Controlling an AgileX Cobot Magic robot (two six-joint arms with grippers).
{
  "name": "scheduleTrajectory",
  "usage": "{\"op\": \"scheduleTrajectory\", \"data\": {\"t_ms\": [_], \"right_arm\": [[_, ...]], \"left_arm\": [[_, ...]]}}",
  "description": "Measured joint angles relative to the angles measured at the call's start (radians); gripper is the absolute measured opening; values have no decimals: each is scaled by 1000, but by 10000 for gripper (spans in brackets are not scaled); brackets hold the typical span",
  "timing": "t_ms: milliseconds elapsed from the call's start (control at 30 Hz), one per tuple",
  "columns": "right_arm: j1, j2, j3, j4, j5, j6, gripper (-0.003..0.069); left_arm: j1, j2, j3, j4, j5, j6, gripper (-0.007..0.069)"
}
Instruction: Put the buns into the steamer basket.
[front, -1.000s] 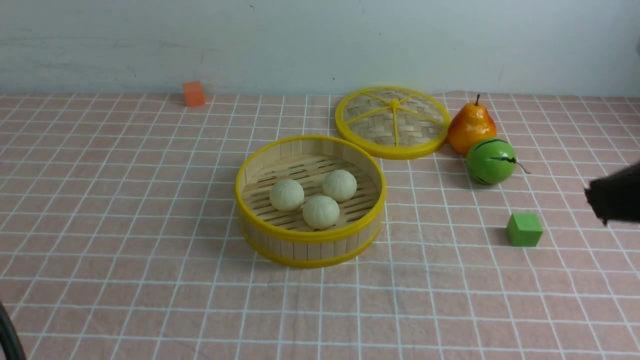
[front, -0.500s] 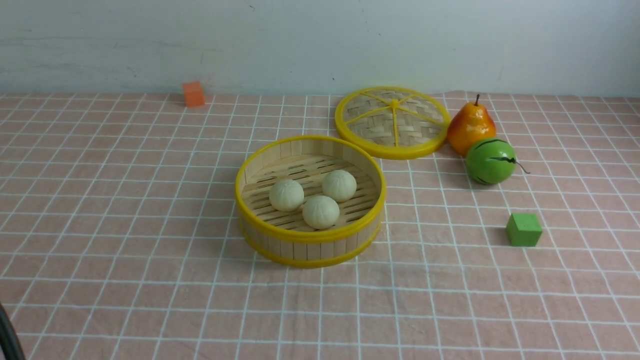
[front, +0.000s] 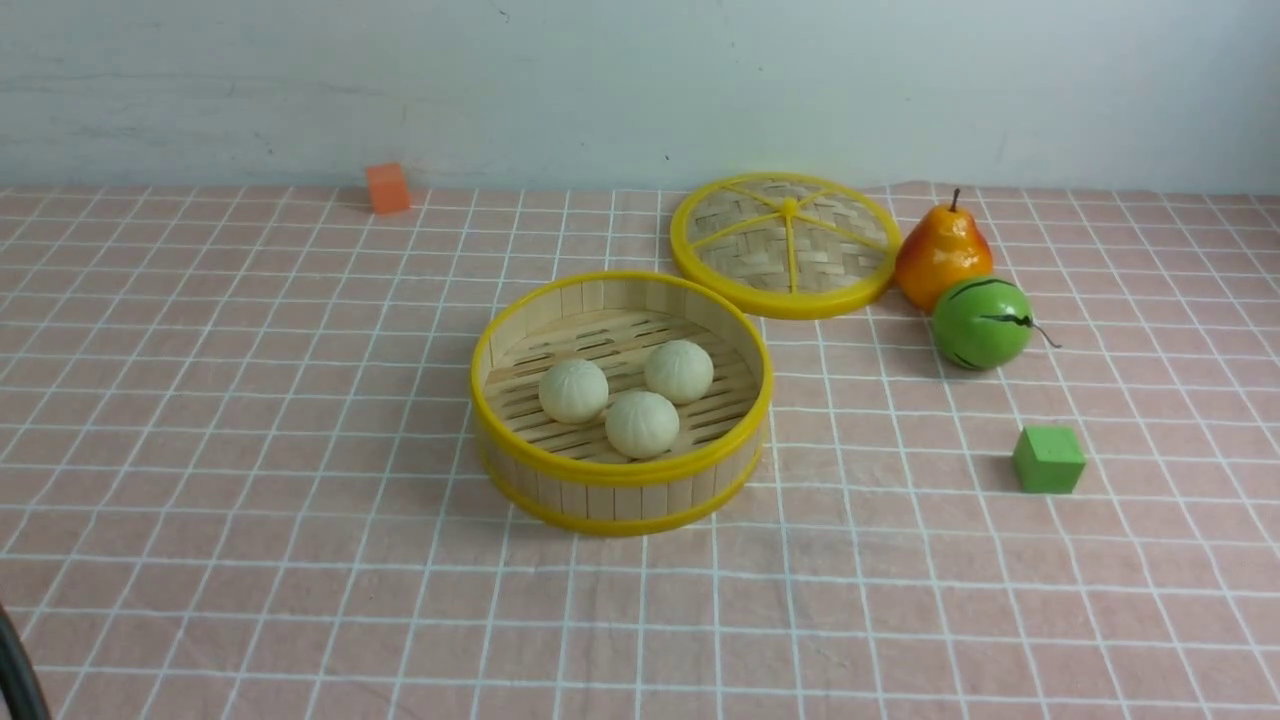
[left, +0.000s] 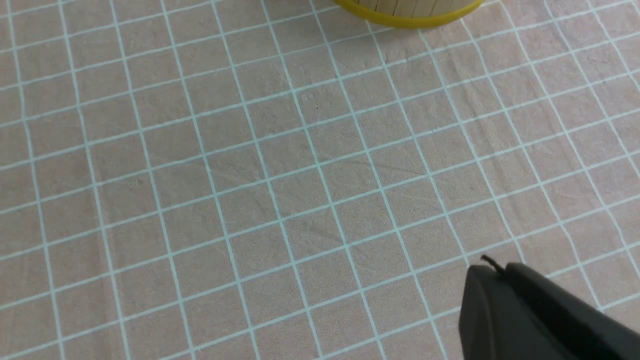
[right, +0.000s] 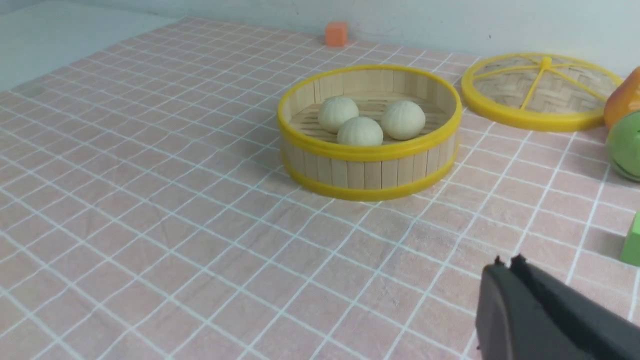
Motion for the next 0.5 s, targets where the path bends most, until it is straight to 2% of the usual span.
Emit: {"op": "scheduleTrajectory", "data": {"t_ms": [100,167,233,267,300,333,400,500], "right_arm": [[-40,-36,123,-45,-155,5,-21],[-113,-71,187,-56,-206,35,-21],[-173,-89,214,-61,-215,62,-21],[-263,-99,238,-73,-208,103,-21],[-275,-101,240,-79,-206,108,-21],[-366,-101,252,-109,-189,141,-21],[-462,-101,256,-152,-161,195,-21],[-514,-101,256,-183,-144,226,-21]], "left_arm": [[0,0,0,0,0,0,13],[0,0,0,0,0,0,15],[0,0,0,0,0,0,17],[0,0,0,0,0,0,17],[0,0,0,0,0,0,17],[0,0,0,0,0,0,17],[0,0,0,0,0,0,20],[0,0,0,0,0,0,21]]}}
